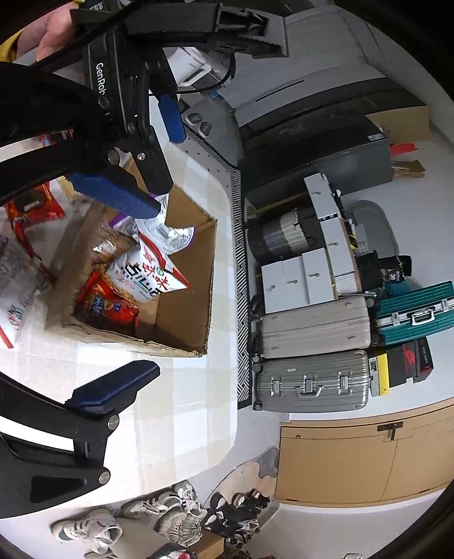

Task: Organize snacks
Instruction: 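Open both tools to release the white bags into the SF box, then withdraw both tools from the box back toward the snacks on the table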

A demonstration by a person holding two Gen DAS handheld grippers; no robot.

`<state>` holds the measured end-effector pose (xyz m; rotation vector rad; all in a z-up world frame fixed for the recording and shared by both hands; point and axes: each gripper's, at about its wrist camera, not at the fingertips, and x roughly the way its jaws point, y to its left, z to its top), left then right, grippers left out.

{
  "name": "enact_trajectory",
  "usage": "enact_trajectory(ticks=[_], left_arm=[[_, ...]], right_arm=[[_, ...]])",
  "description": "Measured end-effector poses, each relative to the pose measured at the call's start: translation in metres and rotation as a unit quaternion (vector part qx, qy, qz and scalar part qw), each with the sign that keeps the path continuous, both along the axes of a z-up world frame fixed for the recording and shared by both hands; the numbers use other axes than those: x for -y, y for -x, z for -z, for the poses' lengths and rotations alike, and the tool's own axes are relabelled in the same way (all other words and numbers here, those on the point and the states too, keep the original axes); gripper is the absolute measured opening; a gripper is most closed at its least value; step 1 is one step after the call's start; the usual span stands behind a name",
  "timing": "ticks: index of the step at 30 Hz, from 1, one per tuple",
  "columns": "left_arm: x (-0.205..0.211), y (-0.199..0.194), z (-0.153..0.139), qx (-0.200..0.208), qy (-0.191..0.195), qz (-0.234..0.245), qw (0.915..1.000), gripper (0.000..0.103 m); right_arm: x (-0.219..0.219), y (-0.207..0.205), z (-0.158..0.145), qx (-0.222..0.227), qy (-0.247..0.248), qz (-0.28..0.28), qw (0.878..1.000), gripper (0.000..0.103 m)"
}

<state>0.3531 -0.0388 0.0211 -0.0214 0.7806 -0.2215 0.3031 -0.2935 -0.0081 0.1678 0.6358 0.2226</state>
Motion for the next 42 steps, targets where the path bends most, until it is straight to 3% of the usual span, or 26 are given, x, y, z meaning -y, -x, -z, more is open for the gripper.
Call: enact_trajectory(ticks=[8,18,26,30,36,42], left_arm=[[-0.016,0.060,-0.043,0.021,0.025,-0.004,0.9995,0.102],[-0.041,0.178,-0.099,0.078,0.029,-0.022,0.9963,0.102],[-0.060,0.270,-0.122,0.114,0.030,-0.031,0.9926,0.102],[-0.072,0.307,-0.118,0.120,0.045,-0.035,0.9912,0.102],[-0.089,0.355,-0.099,0.142,0.037,-0.046,0.9881,0.102],[-0.097,0.352,-0.050,0.123,0.030,-0.047,0.9908,0.102]], right_arm=[[0.003,0.058,-0.033,0.032,-0.002,0.002,0.999,0.091],[-0.011,0.161,-0.073,0.090,0.005,-0.005,0.996,0.097],[-0.026,0.233,-0.079,0.121,0.009,-0.001,0.993,0.100],[-0.031,0.262,-0.068,0.133,0.010,0.002,0.991,0.100],[-0.042,0.289,-0.041,0.155,0.021,-0.009,0.988,0.100],[-0.043,0.289,0.006,0.142,0.011,-0.023,0.989,0.100]])
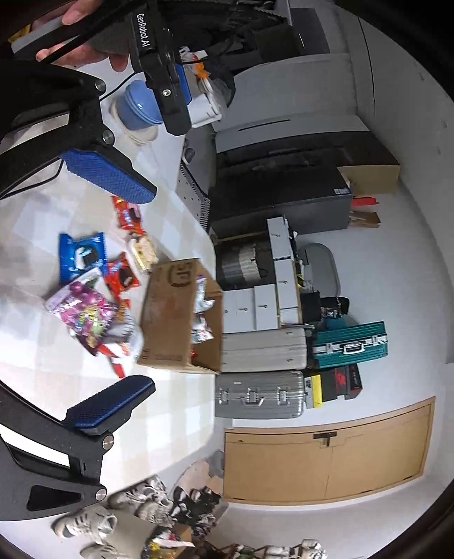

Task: Organize snacks
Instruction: 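Withdraw both tools from the box back toward the snacks on the table, then grasp the purple candy bag with the right tool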

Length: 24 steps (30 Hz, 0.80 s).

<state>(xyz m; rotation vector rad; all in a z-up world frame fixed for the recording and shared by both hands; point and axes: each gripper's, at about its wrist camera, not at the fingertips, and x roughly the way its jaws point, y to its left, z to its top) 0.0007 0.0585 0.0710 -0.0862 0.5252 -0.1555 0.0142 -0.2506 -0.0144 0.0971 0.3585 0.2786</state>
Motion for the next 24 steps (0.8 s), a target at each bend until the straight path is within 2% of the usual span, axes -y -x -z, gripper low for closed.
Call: enact_trajectory(ticks=[2,6,8,10,12,18,21,24], left_arm=[[-0.004,0.001,0.022,0.005,-0.002,-0.006,1.0000,0.102],[-0.008,-0.014,0.059,-0.010,0.011,-0.011,0.9998,0.102],[-0.005,-0.016,0.071,0.002,-0.001,-0.012,0.9999,0.102],[-0.001,-0.016,0.078,0.012,-0.013,-0.006,0.9998,0.102],[0.003,-0.019,0.080,0.014,-0.008,-0.006,0.9999,0.102],[0.018,-0.030,0.081,0.013,-0.016,-0.001,0.9998,0.102],[0.019,-0.035,0.082,-0.001,-0.007,0.003,1.0000,0.102],[0.019,-0.041,0.088,-0.022,-0.009,-0.010,0.9997,0.102]], right_arm=[[0.001,-0.001,0.017,-0.004,-0.002,-0.003,1.000,0.100],[0.005,-0.010,0.043,-0.024,-0.009,-0.009,1.000,0.100],[0.006,-0.012,0.049,-0.034,-0.014,-0.006,0.999,0.100],[0.011,-0.010,0.050,-0.037,-0.026,0.002,0.999,0.100],[0.012,-0.010,0.050,-0.036,-0.037,-0.002,0.999,0.100],[0.005,-0.014,0.052,-0.050,-0.023,0.004,0.998,0.100],[0.002,-0.016,0.053,-0.054,-0.007,0.009,0.998,0.100],[0.000,-0.031,0.064,-0.090,0.003,0.017,0.996,0.100]])
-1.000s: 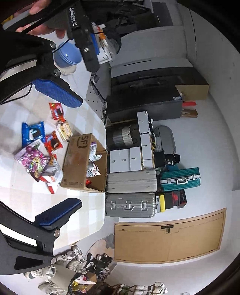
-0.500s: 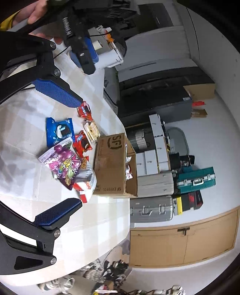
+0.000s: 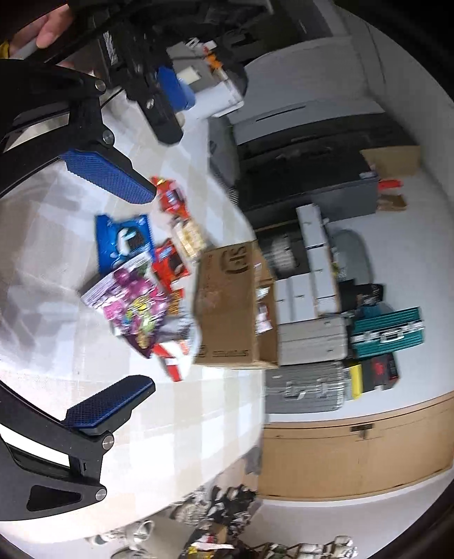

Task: Organize snacks
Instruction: 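Grasp the purple candy bag with the right tool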

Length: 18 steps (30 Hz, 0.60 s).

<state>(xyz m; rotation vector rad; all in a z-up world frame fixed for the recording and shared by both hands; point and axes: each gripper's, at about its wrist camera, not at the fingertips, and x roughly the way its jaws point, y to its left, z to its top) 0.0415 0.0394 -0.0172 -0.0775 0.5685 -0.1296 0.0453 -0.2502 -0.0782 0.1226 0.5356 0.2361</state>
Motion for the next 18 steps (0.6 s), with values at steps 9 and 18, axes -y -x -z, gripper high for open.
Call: enact_trajectory(ticks=[9,18], left_arm=[[-0.009,-0.010,0.009,-0.024,0.027,-0.016,0.9992,0.102],[-0.011,-0.010,0.010,-0.026,0.035,-0.008,0.9990,0.102]], right_arm=[[-0.013,-0.055,0.032,-0.068,0.040,-0.009,0.997,0.100],[-0.017,-0.106,0.046,-0.115,0.063,0.019,0.991,0.100]])
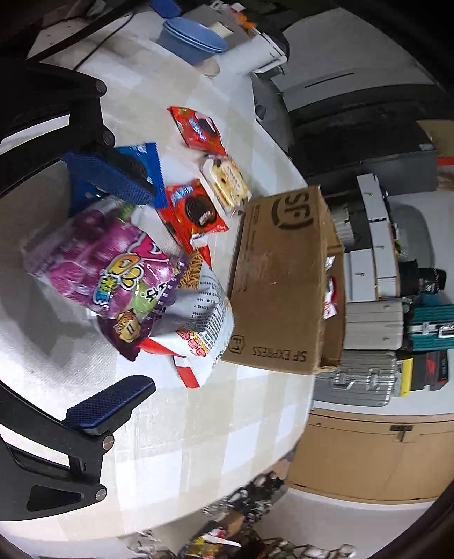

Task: Organize snacks
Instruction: 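Grasp the purple candy bag with the right tool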

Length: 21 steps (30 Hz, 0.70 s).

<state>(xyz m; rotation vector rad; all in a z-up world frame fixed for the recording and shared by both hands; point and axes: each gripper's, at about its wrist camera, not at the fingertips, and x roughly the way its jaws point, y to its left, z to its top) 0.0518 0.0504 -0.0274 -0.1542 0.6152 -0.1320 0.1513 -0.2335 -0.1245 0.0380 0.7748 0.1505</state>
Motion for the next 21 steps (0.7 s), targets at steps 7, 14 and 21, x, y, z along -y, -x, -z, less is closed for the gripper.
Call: enact_trajectory(ticks=[7,14,21], left_arm=[[0.002,-0.002,0.002,-0.008,0.010,0.006,0.9999,0.102],[0.002,-0.003,0.004,-0.008,0.010,0.007,0.9999,0.102],[-0.004,-0.004,0.007,-0.013,0.005,0.000,0.9999,0.102]], right_arm=[[0.008,-0.020,0.020,-0.063,-0.057,-0.005,0.996,0.085],[0.012,-0.015,0.023,-0.079,-0.090,-0.027,0.992,0.070],[0.010,-0.004,0.019,-0.072,-0.080,-0.045,0.993,0.054]])
